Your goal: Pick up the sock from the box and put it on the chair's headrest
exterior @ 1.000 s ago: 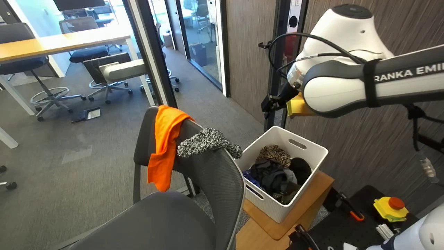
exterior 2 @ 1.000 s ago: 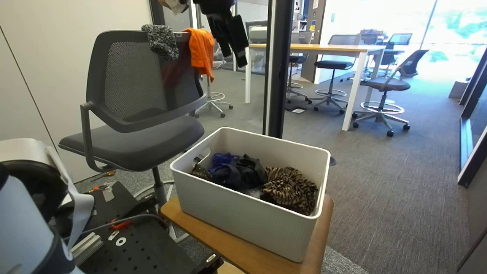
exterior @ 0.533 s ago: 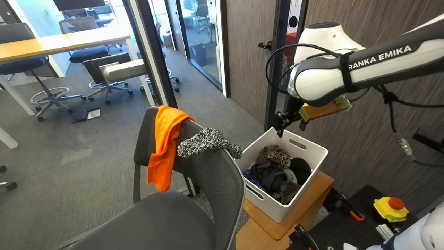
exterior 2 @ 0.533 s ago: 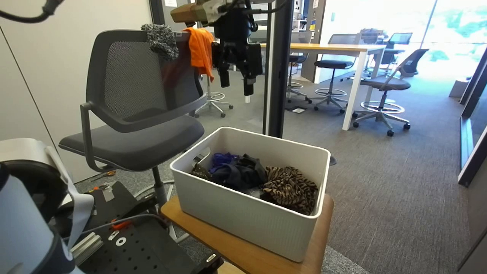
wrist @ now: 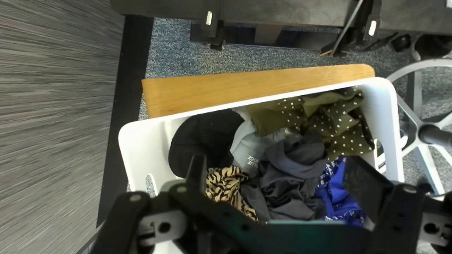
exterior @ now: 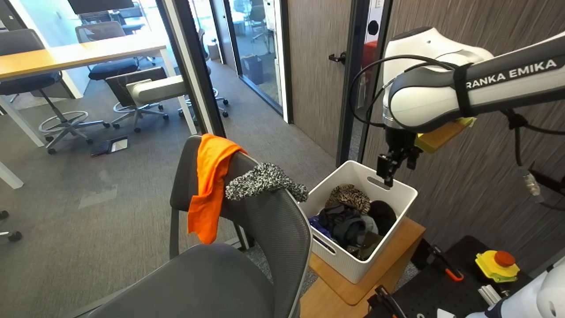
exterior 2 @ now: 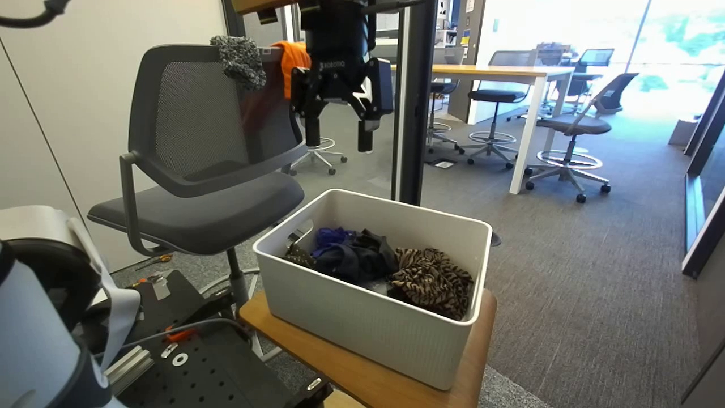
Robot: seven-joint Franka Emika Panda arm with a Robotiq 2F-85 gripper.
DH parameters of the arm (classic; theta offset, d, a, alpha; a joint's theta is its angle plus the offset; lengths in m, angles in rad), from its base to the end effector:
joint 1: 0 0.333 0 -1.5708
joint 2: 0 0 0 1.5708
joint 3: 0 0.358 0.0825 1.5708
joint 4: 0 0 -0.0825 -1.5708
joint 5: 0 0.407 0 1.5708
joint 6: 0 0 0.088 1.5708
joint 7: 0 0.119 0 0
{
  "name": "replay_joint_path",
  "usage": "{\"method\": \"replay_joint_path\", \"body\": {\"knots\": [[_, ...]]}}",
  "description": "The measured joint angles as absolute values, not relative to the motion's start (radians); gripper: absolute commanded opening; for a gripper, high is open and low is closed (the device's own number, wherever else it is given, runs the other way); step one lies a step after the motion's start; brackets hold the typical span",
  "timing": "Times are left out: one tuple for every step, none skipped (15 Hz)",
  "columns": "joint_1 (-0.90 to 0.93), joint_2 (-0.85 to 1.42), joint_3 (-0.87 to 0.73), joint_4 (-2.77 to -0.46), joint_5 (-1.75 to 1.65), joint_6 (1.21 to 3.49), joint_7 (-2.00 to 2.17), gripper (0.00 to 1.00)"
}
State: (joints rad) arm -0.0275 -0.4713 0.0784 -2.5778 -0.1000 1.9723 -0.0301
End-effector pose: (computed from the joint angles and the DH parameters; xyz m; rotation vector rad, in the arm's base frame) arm 0.3745 0.0116 0.4230 3.0042 0.1736 -0.2043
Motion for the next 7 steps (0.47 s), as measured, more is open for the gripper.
{"method": "replay_joint_path", "body": {"knots": [[-0.026, -0.489, 0.076, -2.585, -0.110, 1.960, -0.043, 1.00], [-0.025, -0.505, 0.074, -2.594, -0.116, 1.953, -0.054, 1.00], [-0.023, -0.520, 0.072, -2.602, -0.118, 1.951, -0.066, 1.00], [-0.020, -0.531, 0.069, -2.609, -0.118, 1.951, -0.078, 1.00], [-0.018, -0.535, 0.068, -2.612, -0.118, 1.951, -0.079, 1.00], [-0.018, -0.535, 0.068, -2.615, -0.118, 1.951, -0.078, 1.00], [-0.018, -0.532, 0.067, -2.615, -0.118, 1.951, -0.078, 1.00]]}}
